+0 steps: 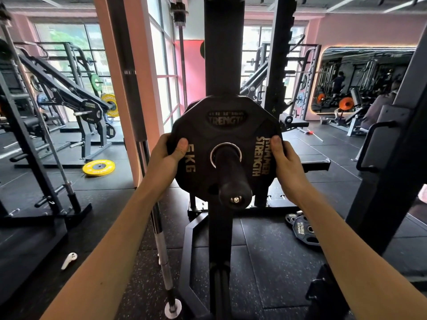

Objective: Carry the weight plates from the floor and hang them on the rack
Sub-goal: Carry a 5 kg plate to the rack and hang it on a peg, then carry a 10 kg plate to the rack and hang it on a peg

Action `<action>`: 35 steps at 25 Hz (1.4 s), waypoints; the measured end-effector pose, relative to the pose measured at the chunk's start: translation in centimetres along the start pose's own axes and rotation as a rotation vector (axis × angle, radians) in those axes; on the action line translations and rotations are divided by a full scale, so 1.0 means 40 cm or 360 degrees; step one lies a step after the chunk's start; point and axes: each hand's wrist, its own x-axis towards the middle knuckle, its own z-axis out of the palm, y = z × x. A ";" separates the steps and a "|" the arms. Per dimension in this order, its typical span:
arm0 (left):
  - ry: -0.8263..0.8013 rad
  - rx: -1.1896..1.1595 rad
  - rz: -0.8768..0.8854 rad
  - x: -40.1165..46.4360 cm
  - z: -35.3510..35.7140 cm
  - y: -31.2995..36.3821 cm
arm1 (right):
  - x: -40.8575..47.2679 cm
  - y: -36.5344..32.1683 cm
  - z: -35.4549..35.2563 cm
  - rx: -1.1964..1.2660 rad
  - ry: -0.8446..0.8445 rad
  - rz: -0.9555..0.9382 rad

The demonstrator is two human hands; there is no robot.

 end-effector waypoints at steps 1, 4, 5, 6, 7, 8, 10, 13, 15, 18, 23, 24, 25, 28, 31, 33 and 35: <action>-0.0004 0.0012 -0.0003 0.000 0.000 0.000 | 0.000 -0.001 -0.001 0.0008 -0.0013 0.0013; -0.0028 0.0109 0.0008 -0.004 0.001 0.006 | -0.003 -0.002 -0.008 -0.0007 -0.0073 0.0067; -0.0033 0.0176 0.0016 -0.011 -0.001 0.011 | -0.011 -0.005 -0.011 -0.0039 -0.0092 0.0073; -0.0040 0.0261 0.0031 -0.019 -0.001 0.016 | -0.022 -0.006 -0.015 -0.0078 -0.0108 0.0064; -0.0039 0.0342 0.0055 -0.029 0.000 0.019 | -0.036 -0.005 -0.019 -0.0102 -0.0119 0.0040; -0.0016 0.0411 0.0087 -0.042 0.001 0.019 | -0.056 -0.006 -0.026 -0.0116 -0.0118 0.0007; 0.0080 0.0513 0.0196 -0.078 -0.003 0.013 | -0.104 -0.011 -0.040 -0.0116 -0.0084 -0.0071; 0.0217 0.0523 0.0282 -0.164 -0.010 0.002 | -0.189 -0.022 -0.066 -0.0066 -0.0067 -0.0136; 0.0262 0.0425 0.0200 -0.249 -0.006 0.011 | -0.260 -0.027 -0.080 -0.0051 -0.0079 -0.0114; 0.0284 0.0273 0.0087 -0.404 0.008 0.026 | -0.390 -0.004 -0.109 -0.0065 -0.0119 -0.0025; 0.0225 0.0195 -0.0147 -0.705 0.021 0.004 | -0.629 0.082 -0.194 -0.0055 -0.0161 0.0184; 0.0210 0.0208 -0.0201 -0.761 0.023 -0.007 | -0.673 0.100 -0.210 -0.0062 -0.0166 0.0225; 0.0185 0.0229 -0.0271 -0.823 0.027 -0.021 | -0.725 0.119 -0.229 -0.0067 -0.0168 0.0286; 0.0057 0.0296 -0.0487 -1.002 0.035 -0.069 | -0.881 0.182 -0.274 -0.0092 -0.0187 0.0520; -0.0039 0.0419 -0.0699 -1.158 0.031 -0.130 | -1.037 0.247 -0.306 -0.0137 -0.0194 0.0741; -0.0138 0.0517 -0.0849 -1.247 0.024 -0.180 | -1.139 0.287 -0.326 -0.0188 -0.0190 0.0885; -0.0285 0.0609 -0.1001 -1.337 0.015 -0.228 | -1.251 0.331 -0.351 -0.0284 -0.0181 0.1074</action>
